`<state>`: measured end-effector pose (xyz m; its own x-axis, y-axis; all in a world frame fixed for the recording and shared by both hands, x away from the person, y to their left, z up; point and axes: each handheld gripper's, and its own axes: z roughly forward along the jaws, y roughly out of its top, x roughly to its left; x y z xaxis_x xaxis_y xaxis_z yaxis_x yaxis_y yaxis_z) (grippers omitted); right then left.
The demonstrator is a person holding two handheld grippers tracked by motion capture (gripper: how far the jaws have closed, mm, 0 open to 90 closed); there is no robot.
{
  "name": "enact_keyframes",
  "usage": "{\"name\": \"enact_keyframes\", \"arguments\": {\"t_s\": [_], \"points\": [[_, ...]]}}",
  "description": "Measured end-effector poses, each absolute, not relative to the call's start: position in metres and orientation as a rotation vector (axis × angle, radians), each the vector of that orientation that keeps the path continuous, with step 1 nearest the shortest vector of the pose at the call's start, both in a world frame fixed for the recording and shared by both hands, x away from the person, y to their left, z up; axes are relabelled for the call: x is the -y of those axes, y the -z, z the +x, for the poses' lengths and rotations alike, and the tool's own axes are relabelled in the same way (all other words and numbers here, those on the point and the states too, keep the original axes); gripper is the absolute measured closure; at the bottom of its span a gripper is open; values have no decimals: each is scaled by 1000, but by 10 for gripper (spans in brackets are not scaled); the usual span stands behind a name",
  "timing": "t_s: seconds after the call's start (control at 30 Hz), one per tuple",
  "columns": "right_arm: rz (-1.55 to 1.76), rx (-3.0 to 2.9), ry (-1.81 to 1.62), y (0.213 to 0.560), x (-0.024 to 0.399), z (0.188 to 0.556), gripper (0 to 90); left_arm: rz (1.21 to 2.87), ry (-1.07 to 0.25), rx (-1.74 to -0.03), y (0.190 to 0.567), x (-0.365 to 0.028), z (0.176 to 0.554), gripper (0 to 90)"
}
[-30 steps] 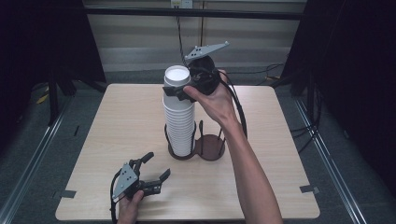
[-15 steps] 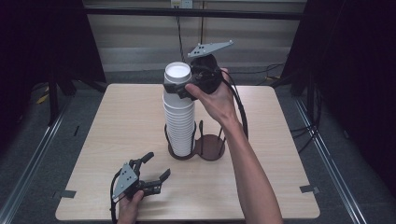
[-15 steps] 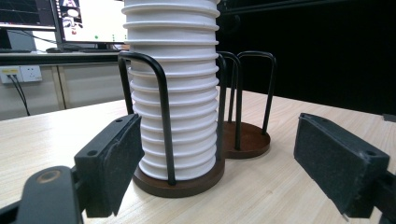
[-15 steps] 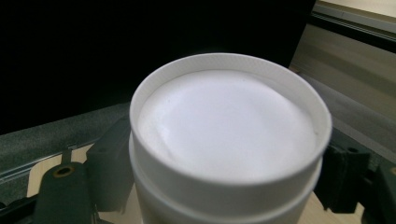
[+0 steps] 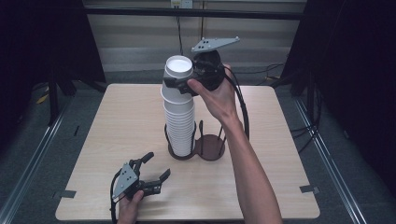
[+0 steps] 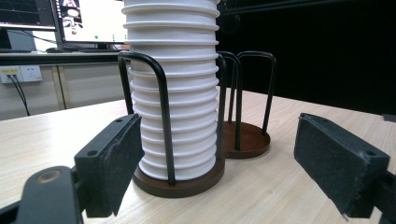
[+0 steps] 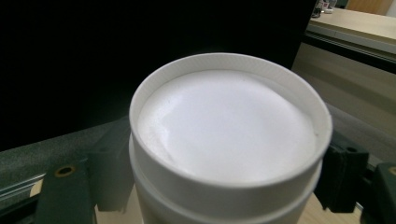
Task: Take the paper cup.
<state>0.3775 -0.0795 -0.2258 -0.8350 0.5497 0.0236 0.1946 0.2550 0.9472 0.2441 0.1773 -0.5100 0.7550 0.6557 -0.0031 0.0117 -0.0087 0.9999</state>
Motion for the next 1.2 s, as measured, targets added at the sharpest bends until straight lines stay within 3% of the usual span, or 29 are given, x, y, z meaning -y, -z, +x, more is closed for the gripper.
{"name": "enact_keyframes", "arguments": {"t_s": [1.2], "points": [[672, -2029, -1831, 216, 98, 370, 217, 1505, -549, -572, 510, -177, 244, 156]]}}
